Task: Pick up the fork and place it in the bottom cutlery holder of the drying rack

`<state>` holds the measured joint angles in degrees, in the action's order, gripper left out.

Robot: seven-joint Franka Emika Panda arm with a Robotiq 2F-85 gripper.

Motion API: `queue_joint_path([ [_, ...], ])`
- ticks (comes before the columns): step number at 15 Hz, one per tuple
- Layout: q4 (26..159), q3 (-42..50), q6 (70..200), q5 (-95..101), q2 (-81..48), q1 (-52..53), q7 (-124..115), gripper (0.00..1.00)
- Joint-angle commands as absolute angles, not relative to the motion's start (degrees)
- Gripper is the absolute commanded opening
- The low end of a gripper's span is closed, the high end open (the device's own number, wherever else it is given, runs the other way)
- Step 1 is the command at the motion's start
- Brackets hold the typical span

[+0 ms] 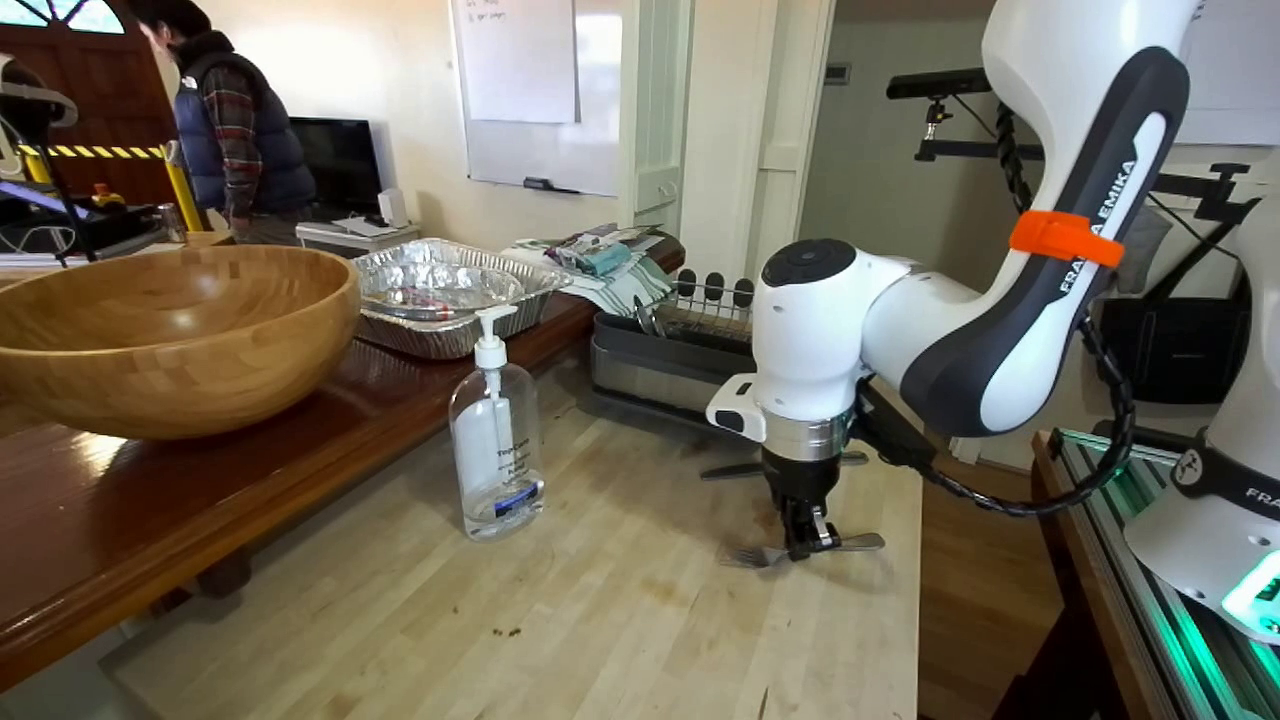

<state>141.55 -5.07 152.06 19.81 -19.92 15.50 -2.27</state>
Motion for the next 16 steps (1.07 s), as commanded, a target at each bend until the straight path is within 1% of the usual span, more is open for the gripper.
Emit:
queue_joint_path([
  [1, 142.4, -3.8, 150.9, 22.6, -17.3, 17.1, -4.8, 0.02],
  [5, 144.1, -3.0, 147.0, 27.0, -11.1, 18.6, -8.9, 0.02],
  [16, 147.6, -9.5, 133.8, 30.1, 5.1, 15.6, -15.2, 0.02],
])
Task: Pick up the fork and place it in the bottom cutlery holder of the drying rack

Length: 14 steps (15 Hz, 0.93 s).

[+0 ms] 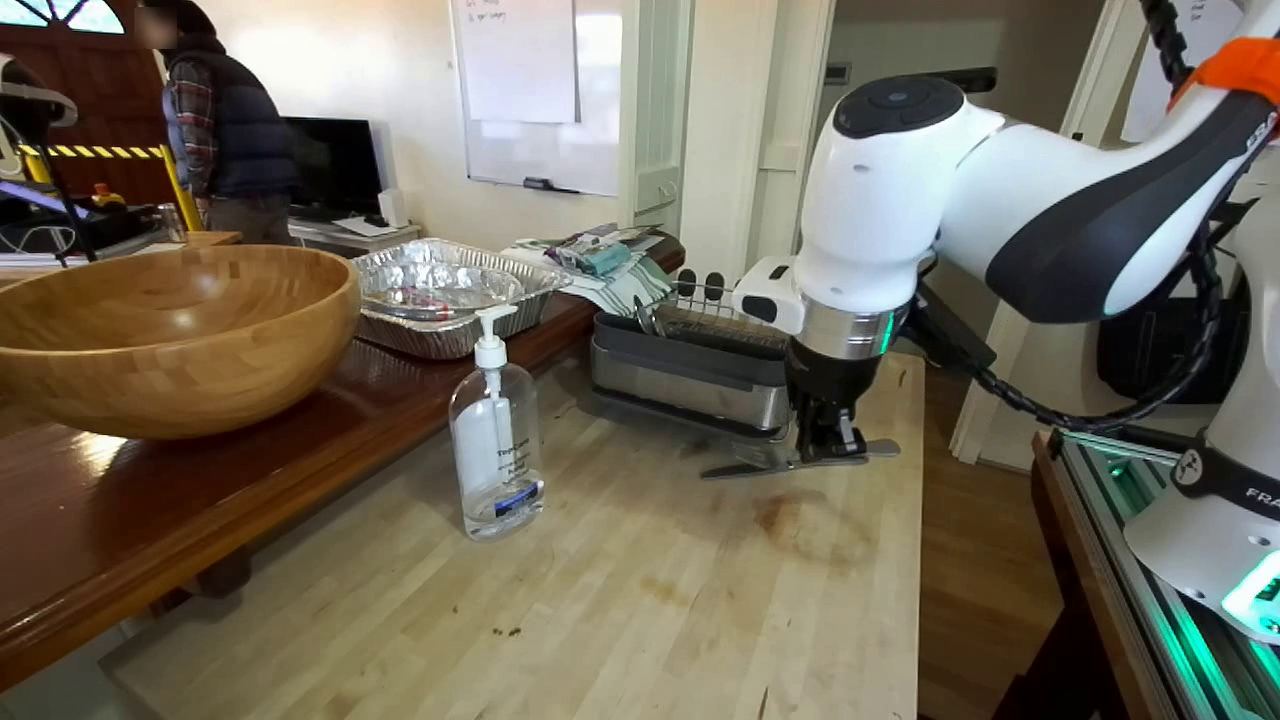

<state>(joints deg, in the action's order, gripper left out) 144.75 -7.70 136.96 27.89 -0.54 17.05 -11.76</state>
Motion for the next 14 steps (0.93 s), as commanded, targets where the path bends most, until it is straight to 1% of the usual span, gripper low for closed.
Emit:
queue_joint_path([
  [1, 148.0, -9.9, 133.3, 30.3, 6.3, 15.1, -15.9, 0.02],
  [5, 149.7, -11.1, 131.5, 32.9, 11.5, 12.7, -18.2, 0.02],
  [14, 150.9, -10.7, 136.1, 43.2, 17.4, 6.4, -18.0, 0.02],
])
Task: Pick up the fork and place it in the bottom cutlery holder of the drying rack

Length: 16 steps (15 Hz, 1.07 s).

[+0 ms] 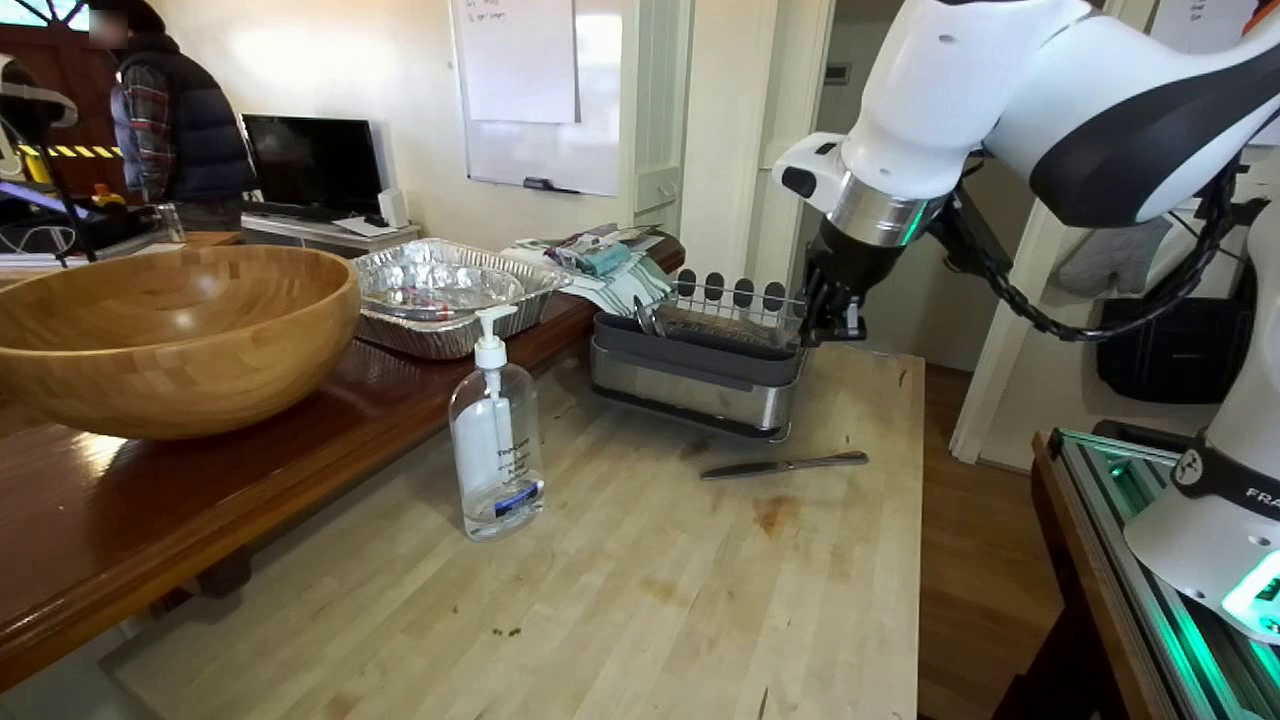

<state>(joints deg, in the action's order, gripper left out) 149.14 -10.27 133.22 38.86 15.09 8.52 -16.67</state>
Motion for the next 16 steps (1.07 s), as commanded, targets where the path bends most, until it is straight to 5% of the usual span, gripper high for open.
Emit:
queue_joint_path([
  [1, 150.9, -10.5, 137.3, 44.7, 17.4, 5.8, -18.2, 0.02],
  [16, 153.8, -8.9, 157.5, 69.7, 17.3, -2.0, -34.0, 0.02],
])
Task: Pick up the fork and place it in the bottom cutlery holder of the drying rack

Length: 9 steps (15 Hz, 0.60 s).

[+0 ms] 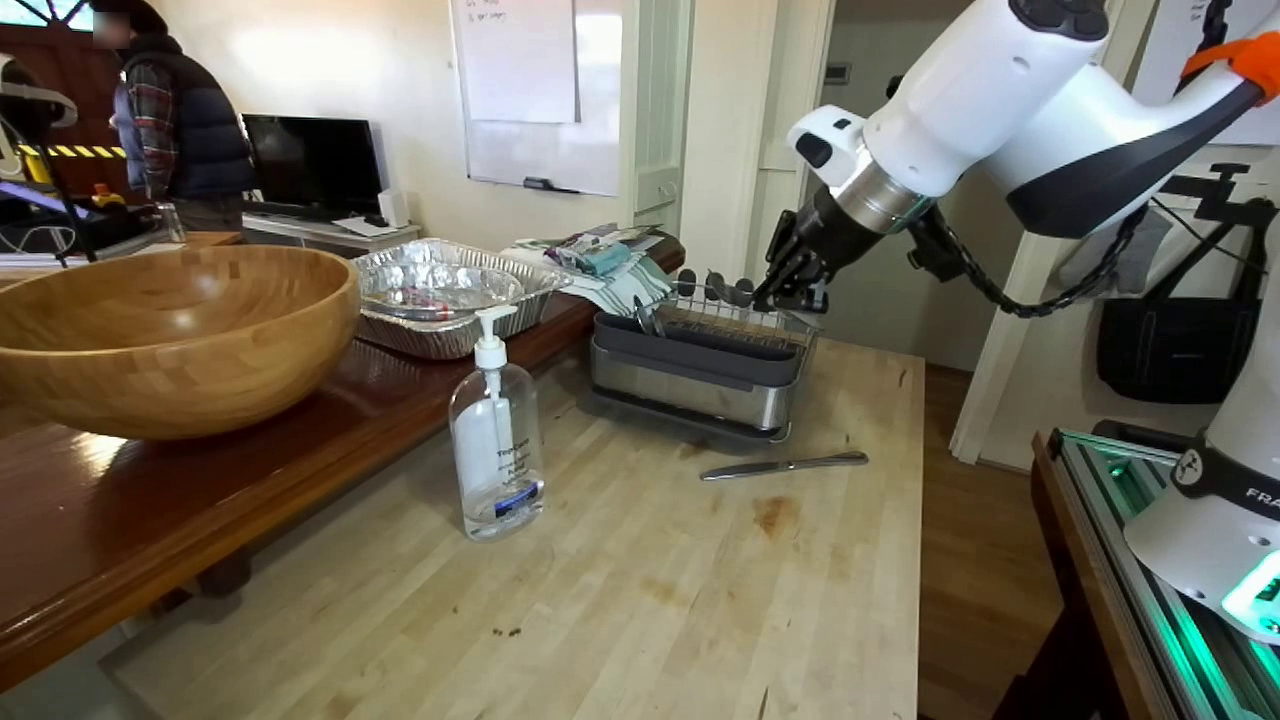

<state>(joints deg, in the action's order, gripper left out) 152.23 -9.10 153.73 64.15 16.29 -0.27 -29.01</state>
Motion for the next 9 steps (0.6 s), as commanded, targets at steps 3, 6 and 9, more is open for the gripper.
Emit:
queue_joint_path([
  [3, 154.5, -8.5, 161.4, 76.3, 17.8, -3.7, -40.2, 0.02],
  [6, 154.7, -7.9, 164.6, 82.9, 17.6, -5.2, -46.7, 0.02],
  [9, 154.6, -7.4, 166.0, 88.2, 17.6, -6.1, -52.2, 0.02],
])
